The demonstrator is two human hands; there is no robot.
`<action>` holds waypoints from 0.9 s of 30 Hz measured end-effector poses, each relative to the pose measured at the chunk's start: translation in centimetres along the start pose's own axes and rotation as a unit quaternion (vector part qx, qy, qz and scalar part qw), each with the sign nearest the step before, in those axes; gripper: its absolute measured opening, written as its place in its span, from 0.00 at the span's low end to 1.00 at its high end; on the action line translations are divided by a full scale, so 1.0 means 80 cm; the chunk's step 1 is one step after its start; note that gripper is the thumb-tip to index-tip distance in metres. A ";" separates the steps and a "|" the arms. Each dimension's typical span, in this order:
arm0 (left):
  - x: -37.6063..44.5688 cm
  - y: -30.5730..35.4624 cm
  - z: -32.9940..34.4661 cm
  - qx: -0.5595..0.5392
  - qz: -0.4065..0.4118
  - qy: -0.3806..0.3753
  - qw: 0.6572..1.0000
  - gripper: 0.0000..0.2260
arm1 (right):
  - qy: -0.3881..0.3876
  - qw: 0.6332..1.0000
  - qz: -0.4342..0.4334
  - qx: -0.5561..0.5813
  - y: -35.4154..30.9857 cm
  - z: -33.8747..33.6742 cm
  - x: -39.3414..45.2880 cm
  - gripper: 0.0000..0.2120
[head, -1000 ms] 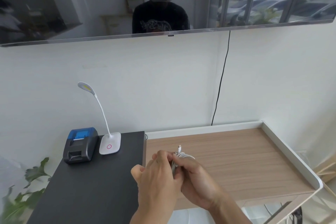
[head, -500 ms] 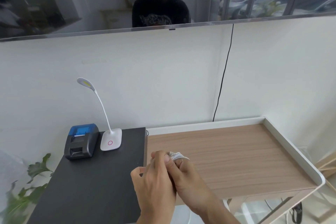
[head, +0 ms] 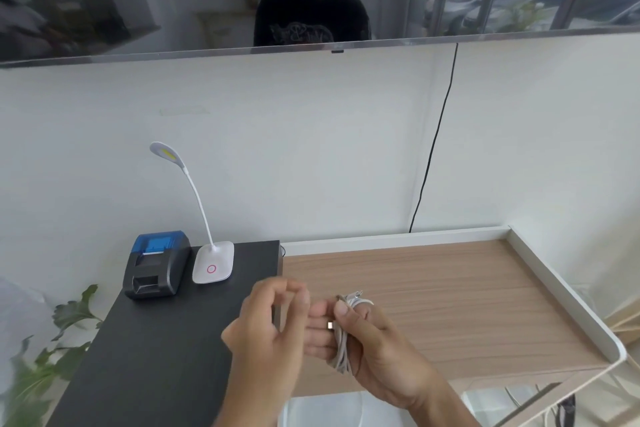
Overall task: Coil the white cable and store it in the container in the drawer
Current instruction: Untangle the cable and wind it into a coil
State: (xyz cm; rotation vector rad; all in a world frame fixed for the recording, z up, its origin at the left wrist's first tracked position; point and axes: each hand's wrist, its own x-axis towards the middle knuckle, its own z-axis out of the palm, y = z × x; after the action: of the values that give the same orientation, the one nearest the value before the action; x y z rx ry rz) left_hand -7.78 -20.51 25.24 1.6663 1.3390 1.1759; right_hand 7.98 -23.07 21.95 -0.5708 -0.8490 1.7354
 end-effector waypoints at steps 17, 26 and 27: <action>0.025 -0.003 0.005 -0.226 -0.121 -0.443 0.859 0.17 | -0.132 0.990 0.057 0.002 -0.023 -0.016 -0.022 0.17; 0.001 -0.001 0.021 -0.172 -0.054 -0.448 0.876 0.18 | -0.144 0.987 0.020 0.064 -0.021 -0.018 -0.035 0.16; -0.002 0.002 0.024 -0.154 -0.026 -0.416 0.896 0.17 | -0.152 0.986 0.008 0.072 -0.020 -0.018 -0.036 0.15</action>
State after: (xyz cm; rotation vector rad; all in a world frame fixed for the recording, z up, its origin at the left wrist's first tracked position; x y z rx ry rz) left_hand -5.90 -20.63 24.66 1.5934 0.6078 0.4781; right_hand 10.92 -25.17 22.16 -0.2195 -0.9210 1.9087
